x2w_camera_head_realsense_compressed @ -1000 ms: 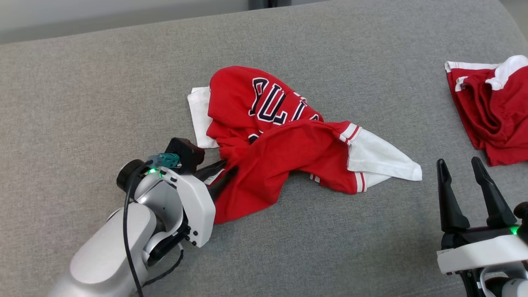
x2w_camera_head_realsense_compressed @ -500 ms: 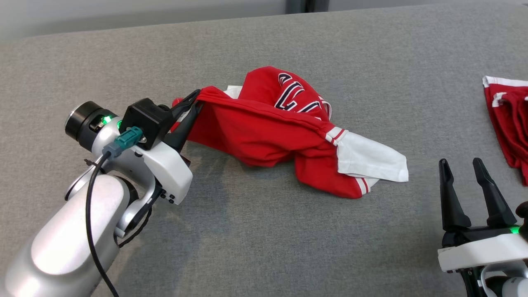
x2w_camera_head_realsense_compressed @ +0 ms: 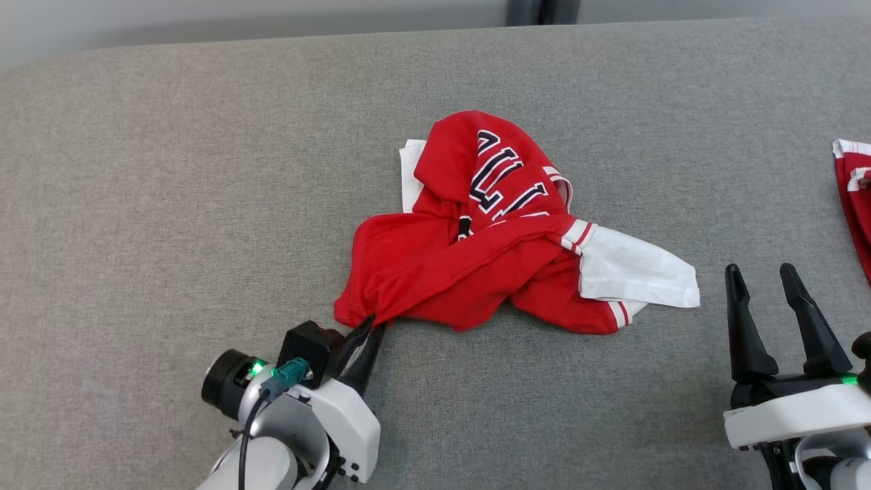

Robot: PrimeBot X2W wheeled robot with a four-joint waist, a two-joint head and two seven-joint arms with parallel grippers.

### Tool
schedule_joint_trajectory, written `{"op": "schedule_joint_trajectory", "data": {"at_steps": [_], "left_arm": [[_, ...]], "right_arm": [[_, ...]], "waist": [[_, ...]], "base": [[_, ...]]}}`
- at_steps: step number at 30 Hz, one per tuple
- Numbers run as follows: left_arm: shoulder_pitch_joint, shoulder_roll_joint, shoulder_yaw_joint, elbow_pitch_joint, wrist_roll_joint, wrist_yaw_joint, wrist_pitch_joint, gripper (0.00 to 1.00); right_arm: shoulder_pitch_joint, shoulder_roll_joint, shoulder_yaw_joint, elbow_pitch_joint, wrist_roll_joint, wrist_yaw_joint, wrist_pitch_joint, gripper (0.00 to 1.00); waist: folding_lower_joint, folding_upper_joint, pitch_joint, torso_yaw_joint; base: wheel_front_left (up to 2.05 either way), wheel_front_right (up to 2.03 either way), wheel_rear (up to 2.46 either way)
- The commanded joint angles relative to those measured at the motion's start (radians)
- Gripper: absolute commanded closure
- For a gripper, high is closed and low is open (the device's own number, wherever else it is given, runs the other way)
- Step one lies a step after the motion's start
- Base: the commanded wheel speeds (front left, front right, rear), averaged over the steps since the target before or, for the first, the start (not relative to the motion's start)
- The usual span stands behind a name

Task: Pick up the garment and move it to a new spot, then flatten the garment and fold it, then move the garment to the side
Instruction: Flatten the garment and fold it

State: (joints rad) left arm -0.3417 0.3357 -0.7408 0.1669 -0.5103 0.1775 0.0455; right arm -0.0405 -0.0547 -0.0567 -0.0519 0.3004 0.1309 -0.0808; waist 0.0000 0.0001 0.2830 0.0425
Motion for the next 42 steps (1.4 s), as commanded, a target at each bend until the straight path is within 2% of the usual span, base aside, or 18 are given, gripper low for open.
{"op": "schedule_joint_trajectory", "data": {"at_steps": [1,6,10,14,20,25,29,42], "left_arm": [[0.008,-0.007,0.0,0.009,-0.009,0.002,-0.016,0.0],[0.052,-0.047,0.016,0.026,-0.026,0.018,-0.111,0.0],[0.085,-0.063,0.065,0.005,-0.046,0.042,-0.216,0.0],[0.103,-0.056,0.136,-0.039,-0.052,0.073,-0.281,0.0],[0.136,-0.032,0.277,-0.113,-0.055,0.114,-0.308,0.0],[0.168,0.003,0.356,-0.154,-0.045,0.103,-0.311,0.0],[0.206,0.034,0.384,-0.16,-0.056,0.073,-0.31,0.0],[0.298,0.05,0.382,-0.21,-0.076,0.06,-0.31,0.0]], "right_arm": [[0.005,-0.003,-0.006,0.0,0.001,0.0,0.003,0.0],[0.006,-0.008,-0.015,-0.009,-0.006,0.0,0.013,0.0],[0.01,-0.009,-0.022,-0.023,-0.014,0.0,0.017,0.0],[0.01,-0.012,-0.032,-0.04,-0.026,0.0,0.017,0.0],[0.018,-0.012,-0.043,-0.057,-0.054,0.0,0.026,0.0],[0.029,-0.01,-0.039,-0.063,-0.07,0.0,0.036,0.0],[0.049,-0.014,-0.032,-0.062,-0.083,0.0,0.045,0.0],[0.103,-0.011,-0.041,-0.083,-0.091,0.0,0.068,0.0]], "waist": [[0.0,-0.0001,-0.002,0.006],[0.0,-0.0001,-0.013,0.029],[0.0,-0.0001,-0.027,0.048],[0.0,-0.0001,-0.042,0.063],[0.0,-0.0001,-0.077,0.067],[0.0,-0.0001,-0.104,0.062],[0.0,-0.0001,-0.13,0.051],[0.0,-0.0001,-0.183,0.044]], "base": [[0.0,0.0,0.0],[0.0,0.0,0.0],[0.0,0.0,0.0],[0.0,0.0,0.0],[0.0,0.0,0.0],[0.0,0.0,0.0],[0.0,0.0,0.0],[0.0,0.0,0.0]]}}
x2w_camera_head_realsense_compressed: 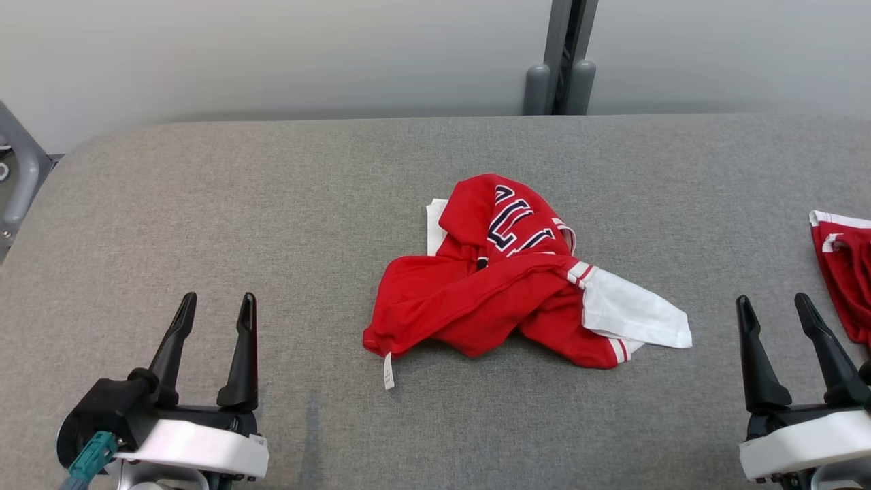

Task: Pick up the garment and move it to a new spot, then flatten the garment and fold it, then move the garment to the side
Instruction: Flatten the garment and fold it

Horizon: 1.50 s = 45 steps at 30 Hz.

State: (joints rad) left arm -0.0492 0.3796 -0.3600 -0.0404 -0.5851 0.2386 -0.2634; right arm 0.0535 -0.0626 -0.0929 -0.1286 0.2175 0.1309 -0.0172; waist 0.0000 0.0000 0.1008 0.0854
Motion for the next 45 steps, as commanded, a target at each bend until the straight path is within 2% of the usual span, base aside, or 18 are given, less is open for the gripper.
{"op": "schedule_joint_trajectory", "data": {"at_steps": [1,13,18,22,28,29,38,43,44,45], "left_arm": [[0.007,0.006,0.0,-0.004,-0.001,-0.001,-0.001,0.0],[-0.006,-0.004,-0.015,-0.012,0.006,0.002,-0.001,0.0],[-0.056,-0.01,-0.051,0.005,0.027,-0.02,0.01,0.0],[-0.114,-0.03,-0.1,0.053,0.04,-0.057,0.032,0.0],[-0.181,-0.071,-0.159,0.206,0.003,-0.158,0.043,0.0],[-0.181,-0.071,-0.159,0.206,0.003,-0.158,0.043,0.0],[-0.282,-0.122,-0.211,0.455,-0.028,-0.271,0.068,0.0],[-0.332,-0.138,-0.232,0.555,-0.032,-0.309,0.073,0.0],[-0.341,-0.143,-0.237,0.571,-0.034,-0.314,0.074,0.22],[-0.346,-0.146,-0.243,0.587,-0.034,-0.32,0.075,0.51]], "right_arm": [[0.011,-0.003,-0.006,-0.009,-0.008,0.0,0.005,0.0],[0.011,0.0,-0.014,-0.037,-0.011,0.0,0.025,0.0],[0.004,-0.01,-0.018,-0.054,-0.019,0.0,0.038,0.0],[-0.008,-0.023,-0.021,-0.077,-0.02,0.0,0.059,0.0],[-0.028,-0.031,-0.015,-0.101,-0.015,0.0,0.08,0.0],[-0.028,-0.031,-0.015,-0.101,-0.015,0.0,0.08,0.0],[-0.045,-0.029,-0.015,-0.097,0.003,0.0,0.077,0.0],[-0.058,-0.028,-0.009,-0.084,0.013,0.0,0.069,0.0],[-0.06,-0.026,-0.01,-0.081,0.013,0.0,0.068,0.0],[-0.06,-0.025,-0.01,-0.078,0.015,0.0,0.066,0.0]], "waist": [[0.0,0.0,-0.001,0.003],[0.0,0.0,0.015,0.021],[0.0,0.0,0.04,0.034],[0.0,0.0,0.073,0.035],[0.0,0.0,0.135,0.017],[0.0,0.0,0.135,0.017],[0.0,0.0,0.197,-0.011],[0.0,0.0,0.21,-0.027],[0.0,0.0,0.212,-0.03],[0.0,0.0,0.212,-0.033]], "base": [[0.0,0.0,0.0],[0.0,0.0,0.0],[0.0,0.0,0.0],[0.0,0.0,0.0],[0.0,0.0,0.0],[0.0,0.0,0.0],[0.0,0.0,0.0],[0.0,0.0,0.0],[0.0,0.0,0.0],[0.0,0.0,0.0]]}}
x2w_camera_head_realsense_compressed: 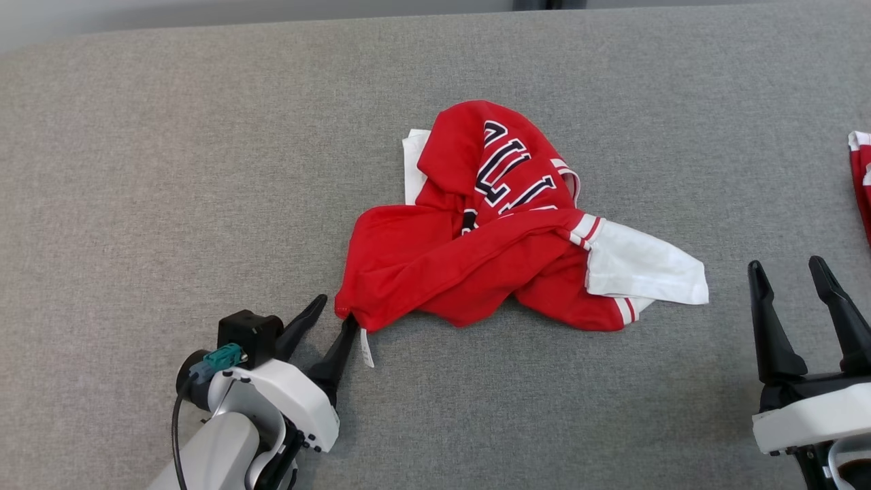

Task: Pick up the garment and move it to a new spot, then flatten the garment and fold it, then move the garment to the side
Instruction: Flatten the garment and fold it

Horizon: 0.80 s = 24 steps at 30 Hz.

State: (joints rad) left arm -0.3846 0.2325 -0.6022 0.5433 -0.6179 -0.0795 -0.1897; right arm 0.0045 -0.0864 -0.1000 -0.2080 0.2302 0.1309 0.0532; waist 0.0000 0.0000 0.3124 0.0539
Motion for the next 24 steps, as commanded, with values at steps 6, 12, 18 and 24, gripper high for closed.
{"op": "schedule_joint_trajectory", "data": {"at_steps": [6,12,18,24], "left_arm": [[-0.034,-0.011,-0.022,0.06,-0.015,-0.026,-0.008,1.0],[-0.049,-0.014,-0.031,0.063,-0.013,-0.031,-0.021,1.0],[-0.062,-0.009,-0.032,0.039,-0.001,-0.017,-0.029,1.0],[-0.07,-0.001,-0.037,0.011,0.012,-0.004,-0.034,1.0]], "right_arm": [[0.009,0.003,-0.025,0.032,0.008,0.0,-0.006,0.0],[0.015,-0.001,-0.03,0.143,0.014,0.0,-0.004,0.0],[-0.052,-0.013,0.014,0.292,0.033,0.0,-0.036,0.0],[-0.136,-0.027,0.067,0.43,0.049,0.0,-0.051,0.0]], "waist": [[0.0,0.0,0.002,-0.013],[0.0,0.0,0.008,-0.004],[0.0,0.0,0.023,0.011],[0.0,0.0,0.034,0.022]], "base": [[0.0,0.0,0.0],[0.0,0.0,0.0],[0.0,0.0,0.0],[0.0,0.0,0.0]]}}
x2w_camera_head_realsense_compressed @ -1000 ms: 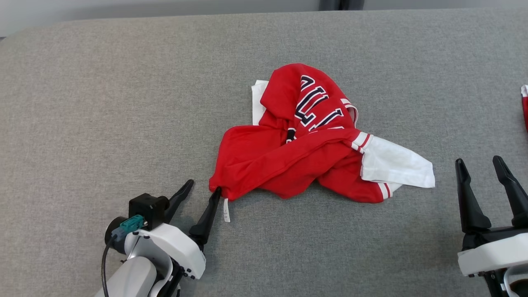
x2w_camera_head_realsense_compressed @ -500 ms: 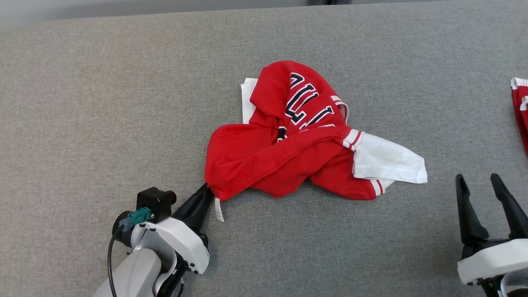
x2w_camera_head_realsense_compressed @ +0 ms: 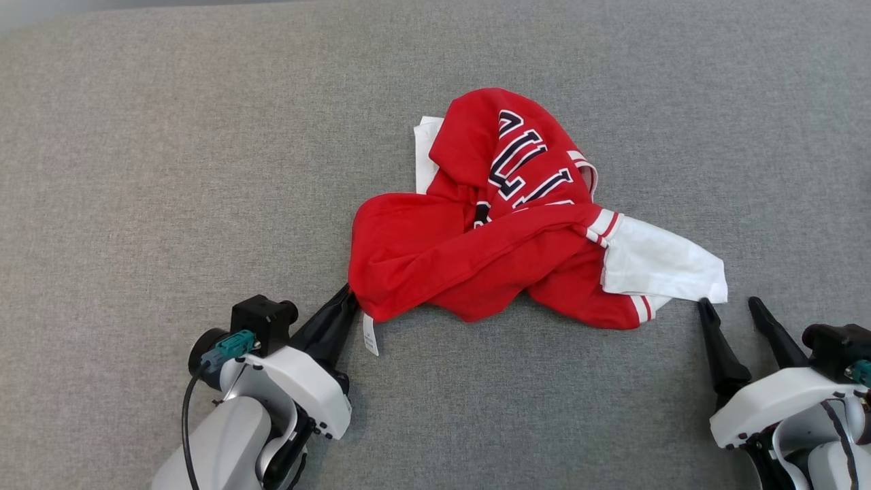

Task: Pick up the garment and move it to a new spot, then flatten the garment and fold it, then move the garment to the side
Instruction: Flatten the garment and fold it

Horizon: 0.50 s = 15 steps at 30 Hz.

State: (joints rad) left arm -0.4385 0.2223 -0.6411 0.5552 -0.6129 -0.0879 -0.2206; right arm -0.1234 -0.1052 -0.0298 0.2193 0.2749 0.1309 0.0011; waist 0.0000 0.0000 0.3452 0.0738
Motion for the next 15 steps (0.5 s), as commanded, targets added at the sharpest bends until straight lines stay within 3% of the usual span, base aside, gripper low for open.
{"op": "schedule_joint_trajectory", "data": {"at_steps": [1,2,3,4,5,6,9,15], "left_arm": [[-0.016,0.009,0.002,-0.008,0.008,0.008,-0.006,1.0],[-0.015,0.009,0.003,-0.017,0.008,0.011,-0.009,1.0],[-0.014,0.011,0.005,-0.025,0.012,0.017,-0.009,1.0],[-0.015,0.012,0.005,-0.033,0.017,0.024,-0.011,1.0],[-0.015,0.012,0.005,-0.033,0.017,0.024,-0.011,1.0],[-0.014,0.012,0.004,-0.044,0.019,0.029,-0.013,1.0],[-0.006,0.021,0.015,-0.081,0.03,0.057,-0.02,1.0],[0.026,0.089,0.07,-0.3,0.07,0.163,-0.027,1.0]], "right_arm": [[-0.023,-0.007,0.003,0.025,0.013,0.0,-0.004,0.0],[-0.032,-0.009,0.01,0.051,0.016,0.0,-0.001,0.11],[-0.037,-0.011,0.016,0.073,0.02,0.0,0.004,0.55],[-0.044,-0.011,0.02,0.089,0.032,0.0,-0.004,0.85],[-0.044,-0.011,0.02,0.089,0.032,0.0,-0.004,0.85],[-0.05,-0.013,0.023,0.099,0.038,0.0,-0.009,1.0],[-0.072,-0.022,0.029,0.097,0.059,0.0,-0.045,1.0],[-0.118,-0.065,-0.005,-0.101,0.057,0.0,-0.106,1.0]], "waist": [[0.0,0.0,0.003,0.004],[0.0,0.0,0.004,0.006],[0.0,0.0,0.006,0.008],[0.0,0.0,0.007,0.011],[0.0,0.0,0.007,0.011],[0.0,0.0,0.008,0.014],[0.0,0.0,0.008,0.017],[0.0,0.0,-0.018,0.006]], "base": [[0.0,0.0,0.0],[0.0,0.0,0.0],[0.0,0.0,0.0],[0.0,0.0,0.0],[0.0,0.0,0.0],[0.0,0.0,0.0],[0.0,0.0,0.0],[0.0,0.0,0.0]]}}
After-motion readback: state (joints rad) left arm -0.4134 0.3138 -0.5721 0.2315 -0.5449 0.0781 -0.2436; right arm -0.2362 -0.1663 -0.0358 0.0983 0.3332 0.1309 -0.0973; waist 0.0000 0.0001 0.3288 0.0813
